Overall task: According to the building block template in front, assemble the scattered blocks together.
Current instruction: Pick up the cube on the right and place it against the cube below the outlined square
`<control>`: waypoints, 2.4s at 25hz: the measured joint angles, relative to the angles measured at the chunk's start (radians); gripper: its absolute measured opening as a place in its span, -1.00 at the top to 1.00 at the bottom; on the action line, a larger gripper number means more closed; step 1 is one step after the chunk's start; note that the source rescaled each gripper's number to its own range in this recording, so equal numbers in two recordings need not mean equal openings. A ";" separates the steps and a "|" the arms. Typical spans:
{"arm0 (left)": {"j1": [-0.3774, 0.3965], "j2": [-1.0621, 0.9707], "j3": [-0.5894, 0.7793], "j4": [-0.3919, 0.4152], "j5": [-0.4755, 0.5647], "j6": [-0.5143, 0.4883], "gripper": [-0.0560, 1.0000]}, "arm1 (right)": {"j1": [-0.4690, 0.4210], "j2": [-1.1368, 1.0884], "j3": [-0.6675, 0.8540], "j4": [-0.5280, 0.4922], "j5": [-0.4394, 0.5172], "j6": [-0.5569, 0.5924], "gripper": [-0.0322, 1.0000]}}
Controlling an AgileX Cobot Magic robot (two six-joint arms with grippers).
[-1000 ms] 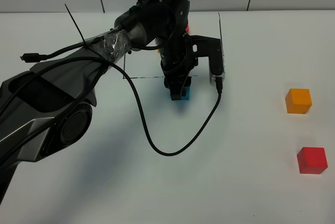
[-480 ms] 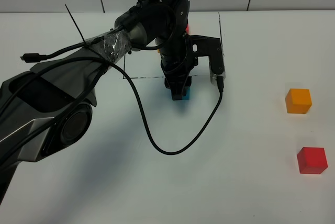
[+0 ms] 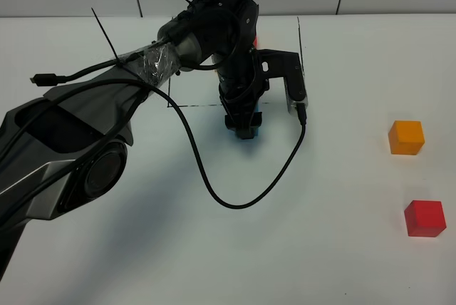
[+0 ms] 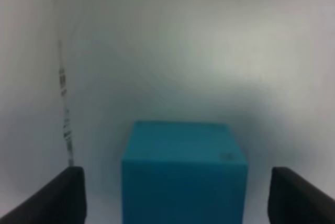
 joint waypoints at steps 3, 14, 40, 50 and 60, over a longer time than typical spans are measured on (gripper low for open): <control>0.000 -0.033 0.000 0.042 0.001 -0.063 -0.80 | 0.000 0.000 0.000 0.000 0.000 0.000 -0.47; 0.100 -0.201 0.004 0.053 0.002 -0.229 -1.00 | 0.000 0.000 0.000 0.000 0.000 0.000 -0.47; 0.618 -1.164 1.116 0.084 -0.272 -0.638 -0.98 | 0.000 0.000 0.000 0.000 0.000 0.000 -0.47; 0.597 -1.713 1.433 0.169 -0.202 -0.797 -0.98 | 0.000 0.000 0.000 0.000 0.000 0.000 -0.47; 0.565 -2.131 1.616 0.115 -0.125 -0.828 -0.97 | 0.000 0.000 0.000 0.000 0.000 0.000 -0.47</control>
